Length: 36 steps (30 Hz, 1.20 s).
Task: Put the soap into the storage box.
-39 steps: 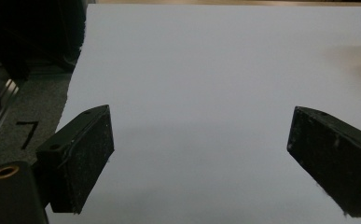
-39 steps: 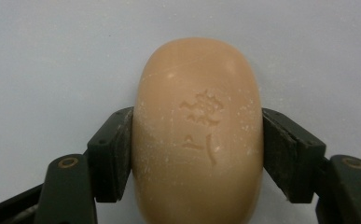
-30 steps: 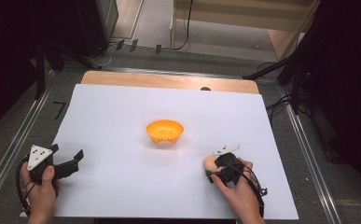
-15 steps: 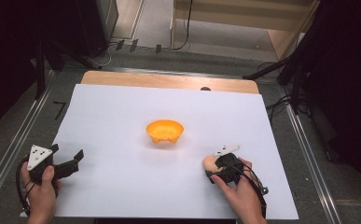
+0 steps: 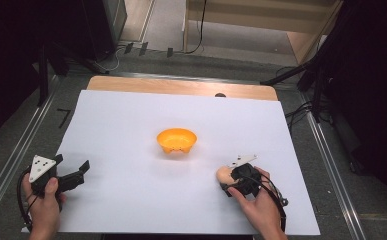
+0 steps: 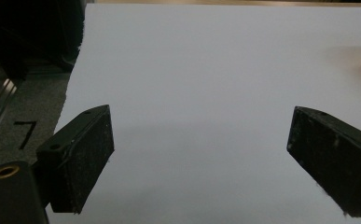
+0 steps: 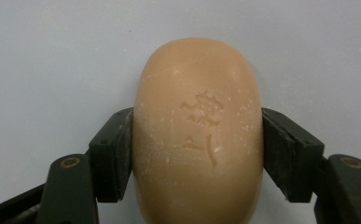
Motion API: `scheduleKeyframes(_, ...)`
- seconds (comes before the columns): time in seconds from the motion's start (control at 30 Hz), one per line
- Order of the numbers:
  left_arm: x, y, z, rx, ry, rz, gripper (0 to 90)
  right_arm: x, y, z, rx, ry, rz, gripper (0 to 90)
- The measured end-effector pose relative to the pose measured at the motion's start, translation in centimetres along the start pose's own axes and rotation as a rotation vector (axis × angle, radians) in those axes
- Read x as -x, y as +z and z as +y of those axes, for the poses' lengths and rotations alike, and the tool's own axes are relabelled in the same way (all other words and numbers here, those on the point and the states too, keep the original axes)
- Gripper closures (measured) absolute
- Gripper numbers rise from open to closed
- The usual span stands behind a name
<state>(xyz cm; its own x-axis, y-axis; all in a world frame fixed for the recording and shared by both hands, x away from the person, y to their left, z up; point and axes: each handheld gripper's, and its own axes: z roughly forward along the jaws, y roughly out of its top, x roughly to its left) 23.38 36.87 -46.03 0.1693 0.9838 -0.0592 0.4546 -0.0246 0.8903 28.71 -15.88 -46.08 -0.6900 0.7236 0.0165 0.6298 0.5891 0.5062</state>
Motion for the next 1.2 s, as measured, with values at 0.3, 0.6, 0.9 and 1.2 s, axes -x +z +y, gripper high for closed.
scheduleKeyframes(0.3, 0.0, 0.0, 0.0, 0.001, -0.002, 0.003, 8.0, 0.9, -0.2, 0.6, 0.003, -0.085, 0.063, 33.2)
scheduleKeyframes(0.6, 0.0, 0.0, 0.0, 0.004, -0.002, 0.003, 7.9, 1.2, -0.3, 1.9, 0.031, -0.183, 0.076, 33.2)
scheduleKeyframes(0.9, 0.0, 0.0, 0.0, 0.004, -0.001, 0.003, 8.0, 1.8, -0.6, 3.6, 0.049, -0.218, 0.096, 33.3)
scheduleKeyframes(1.2, 0.0, 0.0, 0.0, 0.005, -0.001, 0.002, 8.0, 2.4, -0.2, 4.7, 0.075, -0.263, 0.109, 33.3)
